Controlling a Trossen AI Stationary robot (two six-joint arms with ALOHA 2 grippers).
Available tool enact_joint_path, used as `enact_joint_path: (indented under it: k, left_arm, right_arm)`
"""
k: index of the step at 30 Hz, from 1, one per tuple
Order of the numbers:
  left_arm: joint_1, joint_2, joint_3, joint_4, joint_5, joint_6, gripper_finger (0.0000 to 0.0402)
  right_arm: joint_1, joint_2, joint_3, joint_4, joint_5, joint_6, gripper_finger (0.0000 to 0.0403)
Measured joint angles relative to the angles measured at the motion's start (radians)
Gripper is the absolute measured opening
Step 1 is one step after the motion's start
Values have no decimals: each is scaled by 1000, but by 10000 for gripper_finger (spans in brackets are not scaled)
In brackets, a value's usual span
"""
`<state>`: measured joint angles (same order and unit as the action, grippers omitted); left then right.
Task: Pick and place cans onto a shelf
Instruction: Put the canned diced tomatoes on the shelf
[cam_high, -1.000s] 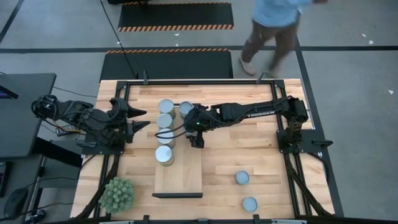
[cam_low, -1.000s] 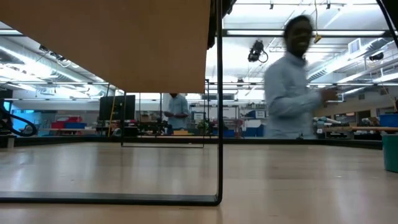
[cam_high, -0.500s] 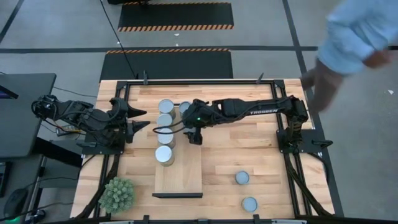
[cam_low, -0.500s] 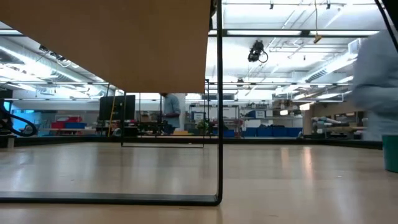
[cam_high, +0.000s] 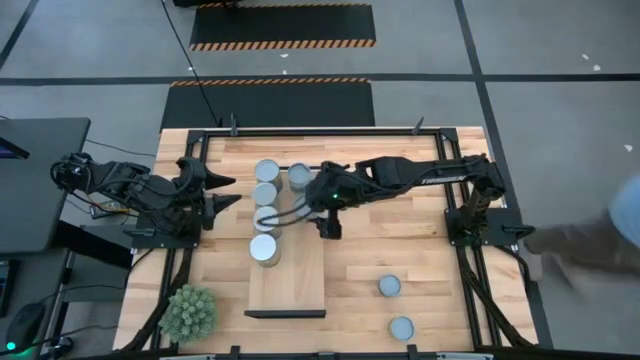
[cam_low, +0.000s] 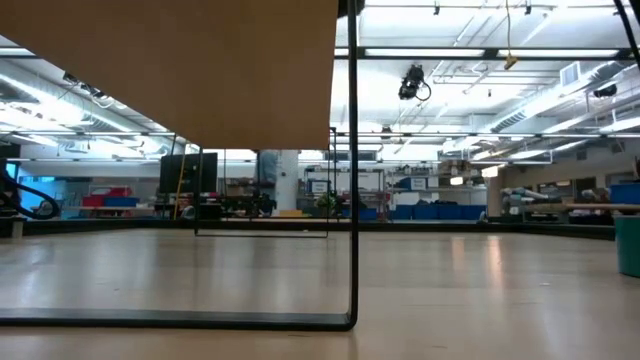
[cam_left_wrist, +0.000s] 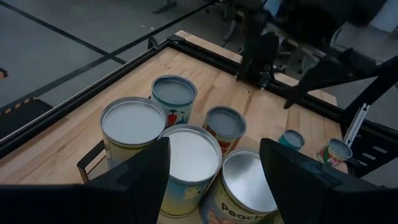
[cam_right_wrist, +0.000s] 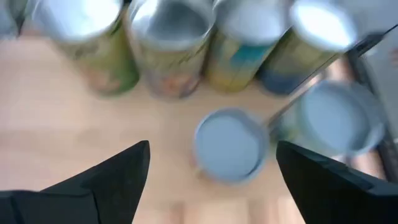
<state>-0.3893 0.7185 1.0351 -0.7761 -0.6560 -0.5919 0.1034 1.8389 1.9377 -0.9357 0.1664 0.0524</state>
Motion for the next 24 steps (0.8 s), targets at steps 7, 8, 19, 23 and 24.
enact_joint_path:
  k: [7, 8, 19, 23, 24]
  left_arm:
    - [0, 0, 0, 0, 0, 0, 254]
    - [0, 0, 0, 0, 0, 1, 254]
    - [0, 0, 0, 0, 9, 0, 254]
    - [0, 0, 0, 0, 19, 0, 254]
    - [0, 0, 0, 0, 19, 0, 254]
  right_arm:
    - [64, 0, -54, -59, -59, 16, 346]
    - [71, 0, -71, -54, -63, 26, 346]
    - [82, 2, -265, 145, -66, 105, 346]
    - [68, 2, -303, 184, -61, 109, 346]
    - [64, 2, -309, 191, -61, 108, 346]
